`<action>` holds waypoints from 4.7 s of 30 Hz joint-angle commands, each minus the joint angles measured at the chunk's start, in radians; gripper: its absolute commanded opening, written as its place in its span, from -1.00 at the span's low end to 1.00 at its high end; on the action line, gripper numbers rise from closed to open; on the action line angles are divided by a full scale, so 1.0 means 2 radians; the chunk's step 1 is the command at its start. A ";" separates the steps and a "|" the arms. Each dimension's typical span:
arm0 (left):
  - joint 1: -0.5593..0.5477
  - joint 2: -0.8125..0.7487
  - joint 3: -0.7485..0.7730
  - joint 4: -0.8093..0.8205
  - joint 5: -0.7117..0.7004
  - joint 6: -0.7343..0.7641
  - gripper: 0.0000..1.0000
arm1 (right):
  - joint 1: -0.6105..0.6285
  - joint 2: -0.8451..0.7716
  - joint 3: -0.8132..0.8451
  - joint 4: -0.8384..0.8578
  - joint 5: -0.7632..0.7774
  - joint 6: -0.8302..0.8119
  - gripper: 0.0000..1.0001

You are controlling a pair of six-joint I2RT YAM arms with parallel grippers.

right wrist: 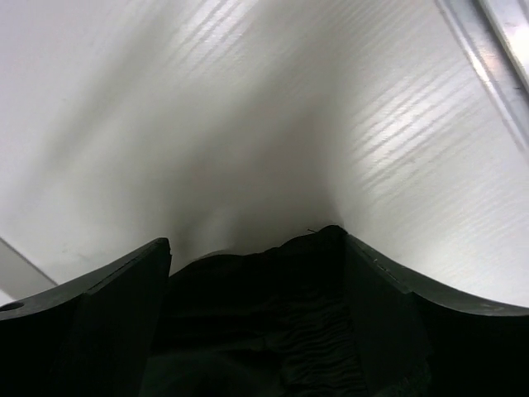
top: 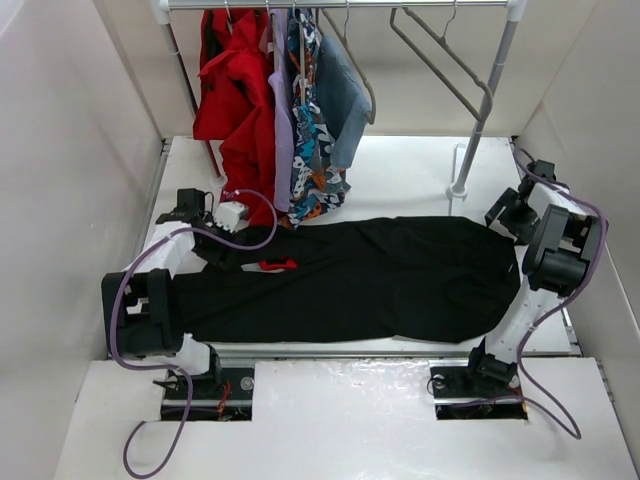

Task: Place the trousers on the hanger
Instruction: Flatten out the trousers at the center of the board, then fold the trousers at the center of the board.

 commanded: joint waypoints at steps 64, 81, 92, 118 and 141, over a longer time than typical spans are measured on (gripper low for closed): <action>0.032 -0.160 0.025 0.027 -0.344 0.196 -1.00 | 0.008 -0.164 0.035 0.046 -0.032 -0.090 -1.00; 0.070 -0.221 0.026 -0.080 -0.378 0.206 -1.00 | -0.033 -0.241 -0.075 0.059 -0.147 -0.084 -1.00; 0.045 -0.408 -0.235 -0.060 -0.402 0.242 -1.00 | -0.033 -0.341 -0.228 0.059 -0.105 -0.063 -1.00; -0.001 -0.457 -0.324 -0.130 -0.464 0.212 -0.98 | -0.060 -0.384 -0.330 0.054 -0.102 -0.035 -0.85; -0.006 -0.376 -0.090 -0.249 -0.390 0.134 0.94 | -0.060 -0.220 -0.337 0.138 -0.160 -0.042 -0.70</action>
